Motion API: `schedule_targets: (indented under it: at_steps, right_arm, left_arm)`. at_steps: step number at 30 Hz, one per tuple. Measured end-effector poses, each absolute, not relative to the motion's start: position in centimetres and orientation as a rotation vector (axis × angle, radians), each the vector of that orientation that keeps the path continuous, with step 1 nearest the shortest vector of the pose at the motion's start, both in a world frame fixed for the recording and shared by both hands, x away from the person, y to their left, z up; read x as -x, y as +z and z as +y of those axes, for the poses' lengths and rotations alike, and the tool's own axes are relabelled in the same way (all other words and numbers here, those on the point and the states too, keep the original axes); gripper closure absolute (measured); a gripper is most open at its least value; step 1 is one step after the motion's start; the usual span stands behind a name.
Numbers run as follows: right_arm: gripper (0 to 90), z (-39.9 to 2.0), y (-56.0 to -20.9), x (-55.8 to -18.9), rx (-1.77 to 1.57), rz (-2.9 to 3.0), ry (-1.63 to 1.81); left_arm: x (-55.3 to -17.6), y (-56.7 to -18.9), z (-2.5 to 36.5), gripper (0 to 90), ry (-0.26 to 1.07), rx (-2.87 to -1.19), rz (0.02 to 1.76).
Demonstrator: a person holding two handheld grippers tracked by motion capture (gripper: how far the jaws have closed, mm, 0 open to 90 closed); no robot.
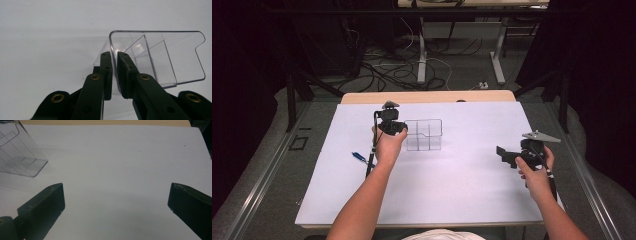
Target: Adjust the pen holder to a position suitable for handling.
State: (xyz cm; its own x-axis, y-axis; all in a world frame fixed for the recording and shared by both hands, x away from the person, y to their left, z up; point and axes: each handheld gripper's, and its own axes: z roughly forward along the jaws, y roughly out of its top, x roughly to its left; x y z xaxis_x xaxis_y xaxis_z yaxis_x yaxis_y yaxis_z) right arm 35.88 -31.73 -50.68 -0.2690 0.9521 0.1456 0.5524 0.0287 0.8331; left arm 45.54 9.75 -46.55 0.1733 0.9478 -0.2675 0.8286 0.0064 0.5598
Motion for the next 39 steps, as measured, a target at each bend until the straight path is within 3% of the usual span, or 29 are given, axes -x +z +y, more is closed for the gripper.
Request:
schedule_targets:
  at_steps: [15, 27, 32, 39]
  right_arm:
    - [0.7, -31.8, -50.6, -35.9, -1.502, 1.857, 1.145]
    - [0.7, -31.5, -50.5, -35.9, -1.499, 1.856, 1.143]
    - [0.6, -31.1, -50.4, -35.9, -1.492, 1.859, 1.145]
    - [0.5, -30.8, -50.3, -35.9, -1.481, 1.865, 1.129]
  left_arm:
    - [-44.9, -45.7, 11.2, 67.1, 0.247, -1.836, 1.565]
    - [-43.7, -45.0, 13.3, 49.6, 0.268, -1.825, 1.476]
    - [-42.8, -44.8, 14.3, 40.5, 0.322, -1.824, 1.426]
    - [-41.5, -44.2, 16.6, 35.2, 0.365, -1.784, 1.326]
